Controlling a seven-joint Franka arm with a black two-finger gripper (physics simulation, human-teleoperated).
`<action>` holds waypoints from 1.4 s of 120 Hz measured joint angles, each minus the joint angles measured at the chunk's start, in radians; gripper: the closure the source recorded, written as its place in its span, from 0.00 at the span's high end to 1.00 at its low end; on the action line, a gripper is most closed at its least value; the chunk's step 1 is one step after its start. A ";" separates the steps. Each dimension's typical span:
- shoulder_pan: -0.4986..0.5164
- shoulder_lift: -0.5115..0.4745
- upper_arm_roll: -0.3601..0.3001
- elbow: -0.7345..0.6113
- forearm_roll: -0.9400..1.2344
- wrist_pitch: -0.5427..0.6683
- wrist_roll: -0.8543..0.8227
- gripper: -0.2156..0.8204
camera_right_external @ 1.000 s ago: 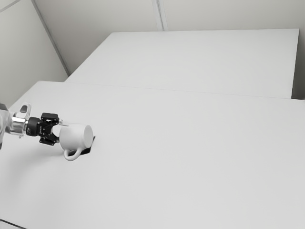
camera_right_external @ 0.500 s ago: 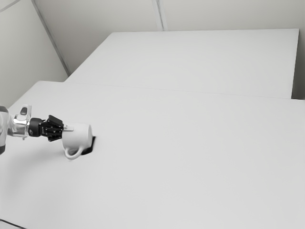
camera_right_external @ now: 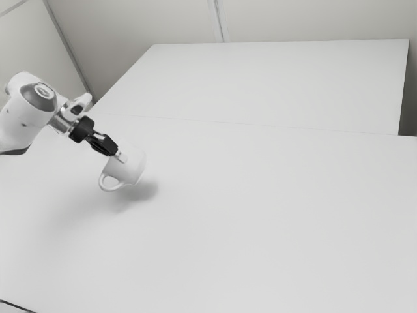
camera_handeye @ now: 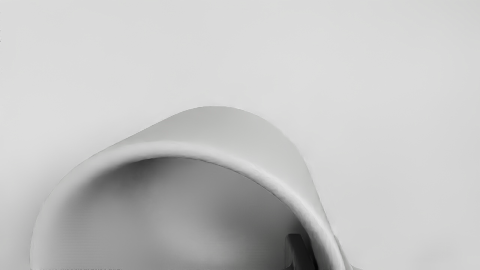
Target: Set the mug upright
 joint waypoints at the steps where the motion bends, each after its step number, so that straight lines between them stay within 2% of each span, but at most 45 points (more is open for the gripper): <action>1: -0.009 -0.006 -0.001 -0.002 0.023 0.008 -0.005 0.04; 16: -0.137 -0.096 -0.010 -0.087 0.337 0.105 -0.116 0.04; 32: -0.220 -0.157 -0.051 -0.190 0.530 0.187 -0.256 0.04; 48: -0.160 -0.239 -0.112 -0.317 0.613 0.259 -0.387 0.04; 61: -0.158 -0.286 -0.159 -0.386 0.639 0.299 -0.482 0.04; 88: -0.185 -0.289 -0.259 -0.425 0.651 0.364 -0.654 0.04; 111: -0.187 -0.290 -0.276 -0.466 0.644 0.389 -0.769 0.04; 130: -0.188 -0.290 -0.291 -0.478 0.630 0.395 -0.833 0.38; 139: -0.187 -0.292 -0.292 -0.479 0.627 0.396 -0.858 0.50; 157: -0.187 -0.309 -0.296 -0.453 0.624 0.390 -0.899 0.65; 168: -0.186 -0.324 -0.296 -0.279 0.585 0.275 -0.910 0.70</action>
